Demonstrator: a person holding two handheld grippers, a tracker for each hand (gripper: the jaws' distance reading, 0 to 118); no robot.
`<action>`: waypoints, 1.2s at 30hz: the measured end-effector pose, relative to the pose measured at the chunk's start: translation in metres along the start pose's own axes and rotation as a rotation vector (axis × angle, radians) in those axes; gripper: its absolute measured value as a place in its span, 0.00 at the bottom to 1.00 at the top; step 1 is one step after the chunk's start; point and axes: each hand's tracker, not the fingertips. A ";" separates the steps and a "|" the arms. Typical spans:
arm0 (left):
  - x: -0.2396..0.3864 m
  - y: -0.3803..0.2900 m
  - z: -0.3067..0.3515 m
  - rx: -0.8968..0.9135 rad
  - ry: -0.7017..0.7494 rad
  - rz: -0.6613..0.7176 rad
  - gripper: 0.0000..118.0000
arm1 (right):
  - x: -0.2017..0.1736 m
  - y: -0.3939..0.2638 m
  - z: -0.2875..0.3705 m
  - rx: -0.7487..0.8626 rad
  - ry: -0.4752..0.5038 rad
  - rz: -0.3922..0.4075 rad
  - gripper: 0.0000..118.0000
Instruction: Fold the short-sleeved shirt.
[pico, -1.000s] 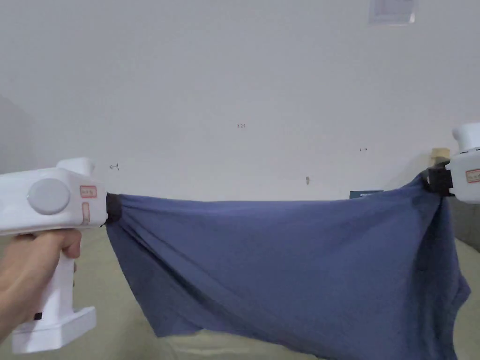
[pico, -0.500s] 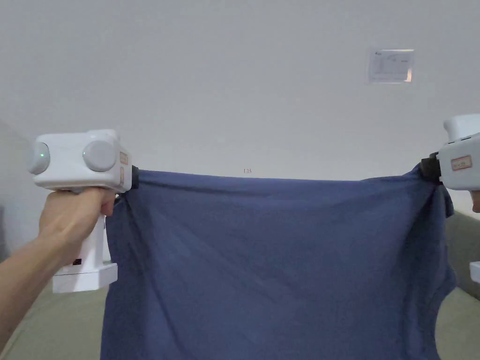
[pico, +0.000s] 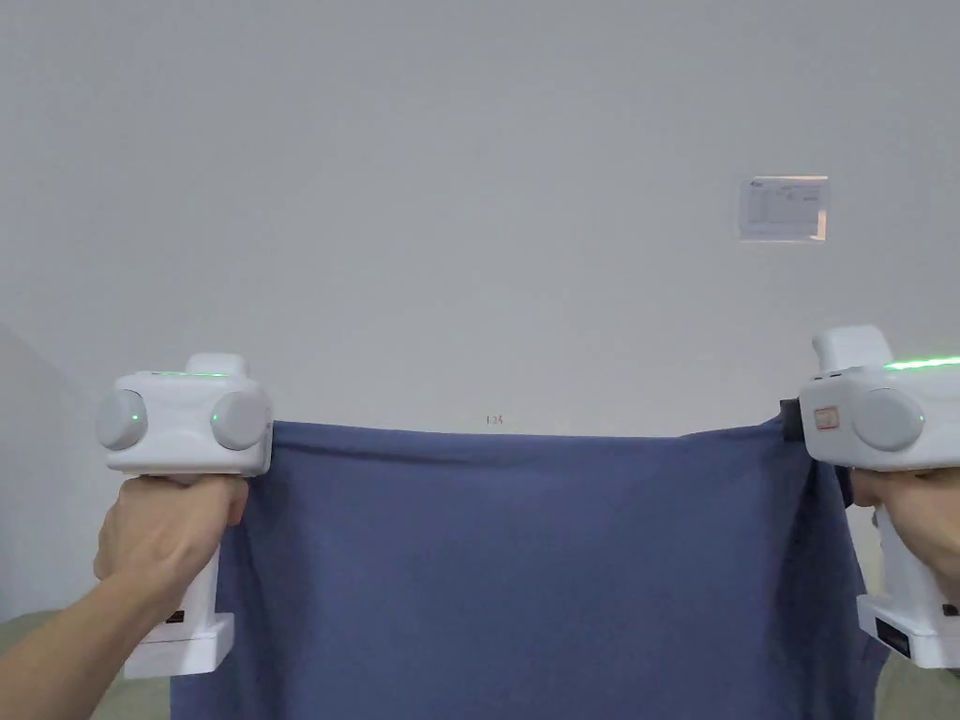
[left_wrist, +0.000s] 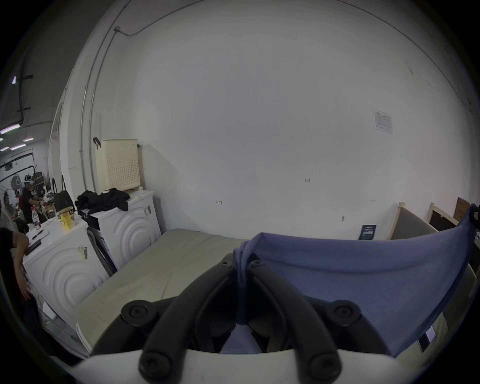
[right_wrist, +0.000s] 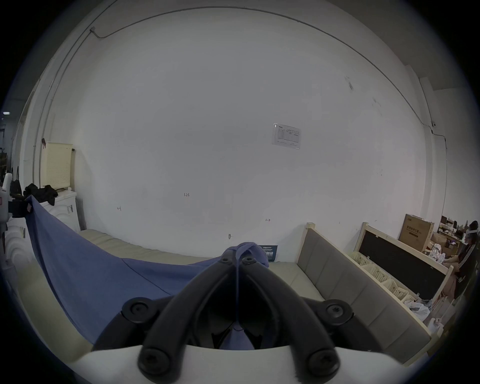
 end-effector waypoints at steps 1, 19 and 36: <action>0.002 0.002 -0.006 0.006 0.004 -0.001 0.01 | -0.001 0.003 -0.008 0.001 -0.001 0.001 0.01; 0.042 0.039 -0.144 0.061 0.062 -0.063 0.01 | -0.026 0.063 -0.165 0.063 -0.046 0.040 0.02; 0.066 -0.122 -0.235 -0.176 0.033 -0.135 0.01 | -0.048 -0.100 -0.233 -0.153 0.000 0.061 0.02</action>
